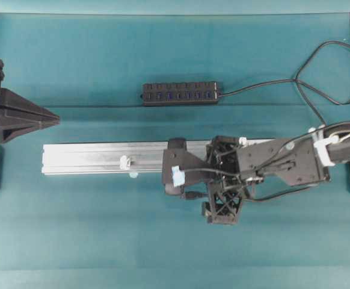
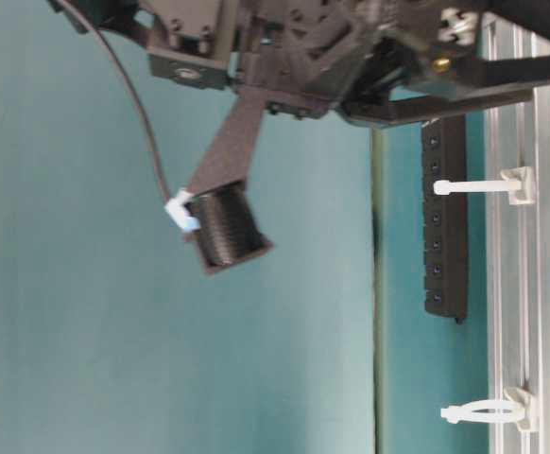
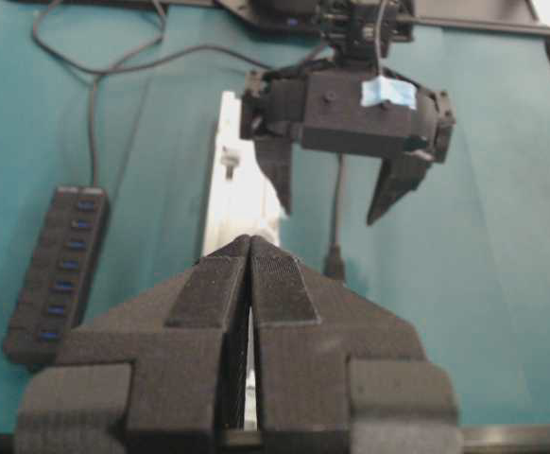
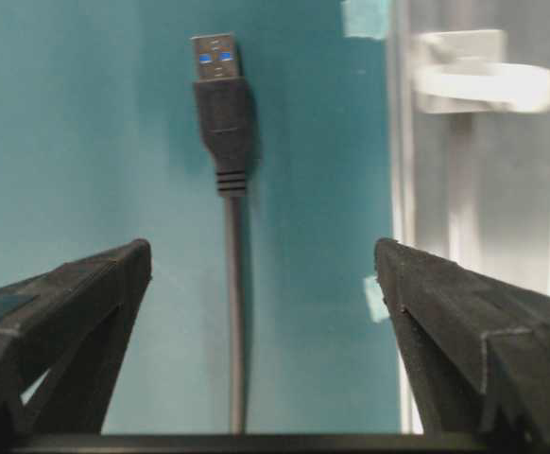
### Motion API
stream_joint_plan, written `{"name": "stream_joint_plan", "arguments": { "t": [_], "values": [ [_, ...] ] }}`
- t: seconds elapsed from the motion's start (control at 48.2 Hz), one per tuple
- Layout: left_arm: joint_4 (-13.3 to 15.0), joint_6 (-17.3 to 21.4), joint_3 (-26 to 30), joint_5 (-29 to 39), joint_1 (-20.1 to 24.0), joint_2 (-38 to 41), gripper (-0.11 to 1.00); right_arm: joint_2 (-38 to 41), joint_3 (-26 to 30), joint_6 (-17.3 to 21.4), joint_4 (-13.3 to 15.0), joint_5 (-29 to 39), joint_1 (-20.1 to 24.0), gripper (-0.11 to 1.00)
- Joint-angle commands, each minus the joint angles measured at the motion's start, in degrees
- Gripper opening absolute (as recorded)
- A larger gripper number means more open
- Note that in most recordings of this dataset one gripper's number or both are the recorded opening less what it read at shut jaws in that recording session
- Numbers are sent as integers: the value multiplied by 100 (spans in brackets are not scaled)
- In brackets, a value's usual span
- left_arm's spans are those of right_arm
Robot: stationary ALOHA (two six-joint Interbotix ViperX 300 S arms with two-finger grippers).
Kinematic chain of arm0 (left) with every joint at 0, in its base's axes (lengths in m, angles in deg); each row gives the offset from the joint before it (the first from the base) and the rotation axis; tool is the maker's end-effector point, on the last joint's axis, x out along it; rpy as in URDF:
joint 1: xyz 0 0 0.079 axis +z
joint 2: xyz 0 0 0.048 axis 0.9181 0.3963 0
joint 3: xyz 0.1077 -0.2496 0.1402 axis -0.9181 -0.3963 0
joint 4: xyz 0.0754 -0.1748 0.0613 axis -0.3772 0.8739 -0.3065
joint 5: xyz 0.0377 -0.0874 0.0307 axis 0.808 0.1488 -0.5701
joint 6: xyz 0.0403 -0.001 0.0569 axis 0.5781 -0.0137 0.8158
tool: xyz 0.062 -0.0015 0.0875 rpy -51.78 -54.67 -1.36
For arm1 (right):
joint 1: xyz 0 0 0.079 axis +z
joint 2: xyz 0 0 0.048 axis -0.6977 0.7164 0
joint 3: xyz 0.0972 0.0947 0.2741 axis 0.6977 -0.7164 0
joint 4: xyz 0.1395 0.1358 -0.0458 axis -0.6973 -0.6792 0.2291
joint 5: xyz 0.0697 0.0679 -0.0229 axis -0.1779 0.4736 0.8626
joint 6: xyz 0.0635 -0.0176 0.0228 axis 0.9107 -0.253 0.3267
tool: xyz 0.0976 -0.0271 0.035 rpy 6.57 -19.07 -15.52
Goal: Pass the USB cable through three rings with both arms.
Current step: 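Lower the right gripper and close it on the cable behind the plug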
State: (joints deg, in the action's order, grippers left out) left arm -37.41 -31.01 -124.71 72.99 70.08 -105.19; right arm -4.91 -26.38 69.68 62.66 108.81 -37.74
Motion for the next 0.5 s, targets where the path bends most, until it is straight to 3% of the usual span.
{"name": "stream_joint_plan", "arguments": {
  "t": [0.0, 0.477],
  "values": [
    [-9, -9, 44, -26, -9, 18, 2, 53, 18, 62, 9, -62, 53, 71],
    [-9, -9, 0, -26, -18, 18, 2, 281, -167, 44, 105, -387, 53, 70]
  ]
}}
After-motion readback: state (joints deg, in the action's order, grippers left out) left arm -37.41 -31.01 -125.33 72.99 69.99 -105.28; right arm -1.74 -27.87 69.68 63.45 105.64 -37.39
